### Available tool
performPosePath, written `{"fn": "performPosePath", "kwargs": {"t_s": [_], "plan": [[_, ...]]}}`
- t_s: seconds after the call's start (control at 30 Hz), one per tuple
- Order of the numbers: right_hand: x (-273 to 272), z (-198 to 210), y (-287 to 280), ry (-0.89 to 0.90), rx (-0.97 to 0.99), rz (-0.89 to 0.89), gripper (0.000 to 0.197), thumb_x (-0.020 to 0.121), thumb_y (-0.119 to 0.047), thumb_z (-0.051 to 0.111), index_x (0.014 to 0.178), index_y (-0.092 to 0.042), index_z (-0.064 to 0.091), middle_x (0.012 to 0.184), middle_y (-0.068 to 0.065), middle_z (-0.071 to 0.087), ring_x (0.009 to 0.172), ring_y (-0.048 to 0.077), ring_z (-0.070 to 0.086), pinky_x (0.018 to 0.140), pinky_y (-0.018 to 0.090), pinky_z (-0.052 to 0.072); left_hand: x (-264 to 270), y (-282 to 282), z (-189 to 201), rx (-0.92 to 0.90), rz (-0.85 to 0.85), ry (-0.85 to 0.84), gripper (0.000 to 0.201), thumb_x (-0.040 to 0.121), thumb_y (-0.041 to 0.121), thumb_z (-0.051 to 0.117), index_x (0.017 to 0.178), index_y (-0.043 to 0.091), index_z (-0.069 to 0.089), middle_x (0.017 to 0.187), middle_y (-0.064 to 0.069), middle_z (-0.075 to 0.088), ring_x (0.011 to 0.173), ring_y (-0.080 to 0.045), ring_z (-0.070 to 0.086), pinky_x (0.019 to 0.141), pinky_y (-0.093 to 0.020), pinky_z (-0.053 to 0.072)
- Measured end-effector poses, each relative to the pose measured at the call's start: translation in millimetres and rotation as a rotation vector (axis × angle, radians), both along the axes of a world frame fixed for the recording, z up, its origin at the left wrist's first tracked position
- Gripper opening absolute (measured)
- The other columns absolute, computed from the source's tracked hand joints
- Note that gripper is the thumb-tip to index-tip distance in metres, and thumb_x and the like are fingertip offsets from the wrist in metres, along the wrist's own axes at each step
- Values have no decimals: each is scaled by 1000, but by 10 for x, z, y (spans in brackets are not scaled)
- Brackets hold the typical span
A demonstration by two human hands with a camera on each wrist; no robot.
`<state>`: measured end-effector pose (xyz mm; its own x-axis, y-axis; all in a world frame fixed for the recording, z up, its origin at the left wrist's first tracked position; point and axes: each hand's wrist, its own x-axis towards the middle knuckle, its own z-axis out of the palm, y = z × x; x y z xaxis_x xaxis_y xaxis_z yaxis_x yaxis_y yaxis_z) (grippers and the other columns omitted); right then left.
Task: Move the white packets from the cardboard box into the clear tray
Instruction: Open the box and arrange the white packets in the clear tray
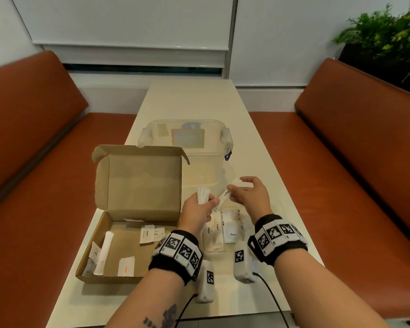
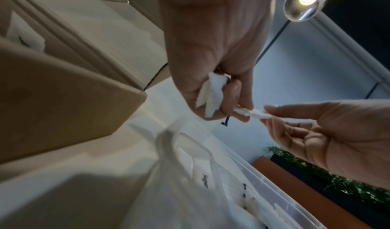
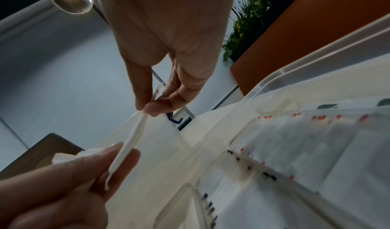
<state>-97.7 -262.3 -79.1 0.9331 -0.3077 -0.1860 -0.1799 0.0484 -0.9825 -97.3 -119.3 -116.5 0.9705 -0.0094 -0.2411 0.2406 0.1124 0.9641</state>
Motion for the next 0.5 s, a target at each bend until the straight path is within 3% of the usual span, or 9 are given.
{"fn": "performPosePath", "kwargs": {"t_s": [0.1,0.27,0.33,0.43,0.5], "plan": [[-26,-28,87,81,46,65,24,79,-8,74,94,-3,56,75,16,67,61,21,63,68,32,57,19,15,7,-14,32,-9,11,86,5,65,81,12,57,63,2,51,50,-7,41,45,-18,36],[-12,-59,68,72,-72,64,6,82,0,67,79,-1,62,66,14,63,60,21,60,68,31,56,36,28,19,-5,67,-14,10,89,15,64,85,14,55,70,-1,51,50,-9,39,47,-21,36],[-1,-88,41,127,-178,71,8,80,1,68,75,-1,62,64,14,62,57,22,57,63,30,54,55,28,27,-61,116,17,7,93,20,57,90,16,53,81,-2,55,50,-10,39,48,-22,37],[-35,-172,117,259,-401,208,12,77,1,70,71,-4,62,65,13,64,55,21,60,68,34,57,73,25,45,-177,147,78,5,98,20,49,97,16,50,91,-3,58,48,-9,39,43,-20,36],[-65,-231,227,282,-577,288,14,75,2,68,72,-7,59,73,14,67,65,24,66,72,35,59,74,13,58,-214,141,101,8,98,18,48,102,12,50,91,-6,59,46,-9,39,40,-19,35]]}}
